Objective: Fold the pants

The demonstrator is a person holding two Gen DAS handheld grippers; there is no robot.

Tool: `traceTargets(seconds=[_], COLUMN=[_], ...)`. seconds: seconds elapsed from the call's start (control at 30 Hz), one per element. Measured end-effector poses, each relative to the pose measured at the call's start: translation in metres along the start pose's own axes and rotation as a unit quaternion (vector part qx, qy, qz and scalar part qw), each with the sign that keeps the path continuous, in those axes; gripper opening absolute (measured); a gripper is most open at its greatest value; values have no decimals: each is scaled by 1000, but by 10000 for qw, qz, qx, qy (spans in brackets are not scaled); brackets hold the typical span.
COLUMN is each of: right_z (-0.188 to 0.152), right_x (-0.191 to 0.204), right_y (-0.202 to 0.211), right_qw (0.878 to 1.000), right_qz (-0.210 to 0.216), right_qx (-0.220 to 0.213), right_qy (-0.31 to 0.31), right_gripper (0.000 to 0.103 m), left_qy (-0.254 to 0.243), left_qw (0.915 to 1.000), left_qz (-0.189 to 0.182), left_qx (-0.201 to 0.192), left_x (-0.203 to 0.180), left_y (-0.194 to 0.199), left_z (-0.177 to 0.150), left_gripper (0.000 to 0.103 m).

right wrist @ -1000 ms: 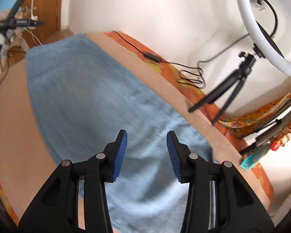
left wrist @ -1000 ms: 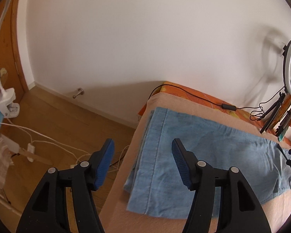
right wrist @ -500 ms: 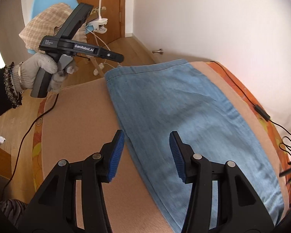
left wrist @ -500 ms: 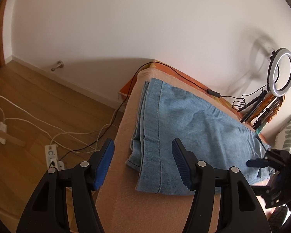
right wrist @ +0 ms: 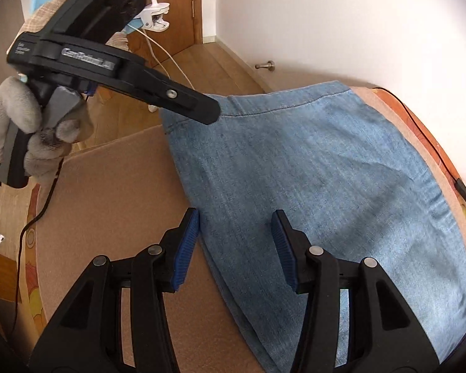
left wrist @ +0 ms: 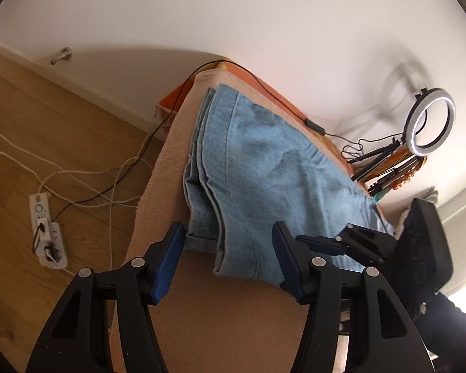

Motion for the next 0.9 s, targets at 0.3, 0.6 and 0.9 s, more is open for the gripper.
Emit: traceTargets(seconds=[0.3, 0.6, 0.9], right_z=[17, 21, -1], right_x=[4, -13, -32], right_y=[-12, -3, 17], right_qw=[9998, 9985, 9967], right_qz=[200, 444, 702], right_qx=[-25, -71, -14], right_qy=[60, -301, -396], right_gripper=[43, 22, 52], left_qy=[39, -509, -761], left_qw=[10000, 9860, 9817], left_qz=[5, 1499, 1744], left_qx=[-31, -532, 17], left_x=[0, -18, -27], left_y=[11, 23, -15], left_z=[-9, -29, -30], left_gripper=[40, 33, 33])
Point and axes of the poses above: each gripper's, at about its wrist camera, not at the fingertips, and y roughly against the way its jaws point, x to its left, z to its top, the point moved 1 cm from there along -y, roughly the way its jaws point, and after that the axes turned 10 degrees about x, right-handed, at the moved point
